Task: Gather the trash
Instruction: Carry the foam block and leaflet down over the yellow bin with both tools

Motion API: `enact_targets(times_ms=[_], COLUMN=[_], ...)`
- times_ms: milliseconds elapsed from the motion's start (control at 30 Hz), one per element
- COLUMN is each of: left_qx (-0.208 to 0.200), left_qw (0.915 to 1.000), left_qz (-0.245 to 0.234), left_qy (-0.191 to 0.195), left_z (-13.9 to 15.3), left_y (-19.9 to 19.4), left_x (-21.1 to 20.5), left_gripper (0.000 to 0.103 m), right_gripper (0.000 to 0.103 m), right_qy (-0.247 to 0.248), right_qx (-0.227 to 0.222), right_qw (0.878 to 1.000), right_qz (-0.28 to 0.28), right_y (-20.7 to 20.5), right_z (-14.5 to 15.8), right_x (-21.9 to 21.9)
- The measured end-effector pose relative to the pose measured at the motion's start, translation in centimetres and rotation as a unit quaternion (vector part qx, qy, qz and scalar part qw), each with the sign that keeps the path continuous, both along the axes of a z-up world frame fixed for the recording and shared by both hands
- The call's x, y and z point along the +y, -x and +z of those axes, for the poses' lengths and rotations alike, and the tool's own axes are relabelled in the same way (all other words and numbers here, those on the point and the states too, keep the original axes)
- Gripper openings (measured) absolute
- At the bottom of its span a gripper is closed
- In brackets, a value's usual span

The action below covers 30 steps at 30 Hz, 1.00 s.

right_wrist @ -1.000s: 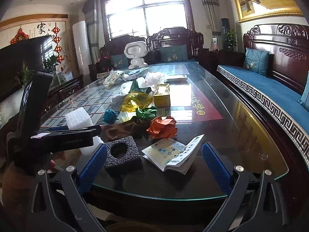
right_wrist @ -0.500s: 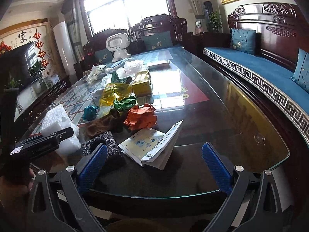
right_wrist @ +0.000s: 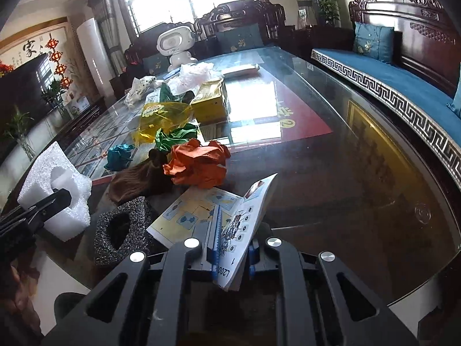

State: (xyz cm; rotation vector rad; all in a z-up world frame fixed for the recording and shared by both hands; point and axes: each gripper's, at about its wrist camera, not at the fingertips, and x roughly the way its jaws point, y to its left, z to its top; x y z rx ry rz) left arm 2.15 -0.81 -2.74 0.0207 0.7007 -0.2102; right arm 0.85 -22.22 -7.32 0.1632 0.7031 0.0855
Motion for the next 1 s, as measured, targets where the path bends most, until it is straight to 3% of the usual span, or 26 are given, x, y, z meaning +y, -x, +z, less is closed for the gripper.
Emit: enact_targets(times_ms=[400,700,1000], left_qx=[-0.022,-0.040,0.024], left_qw=[0.9993,0.9964,0.9911], left_qz=[-0.025,-0.072,-0.131], left_qy=[0.019,0.021,-0.001], left_z=[2.0,3.5,-0.9], left_y=[3.3,9.3,16.4], left_x=[0.8,0.9,0.5], left_gripper=[0.039,0.038,0.038], right_gripper=[0.003,0.003,0.003], right_qy=[0.015,0.005,0.003], right_qx=[-0.069,-0.090,-0.045], right_qw=[0.997,0.994,0.992], right_qz=[0.012,0.069,0.121], right_y=[4.1,10.3,16.4], right_z=[4.5,6.9,4.7], right_x=[0.0,1.4,3.2])
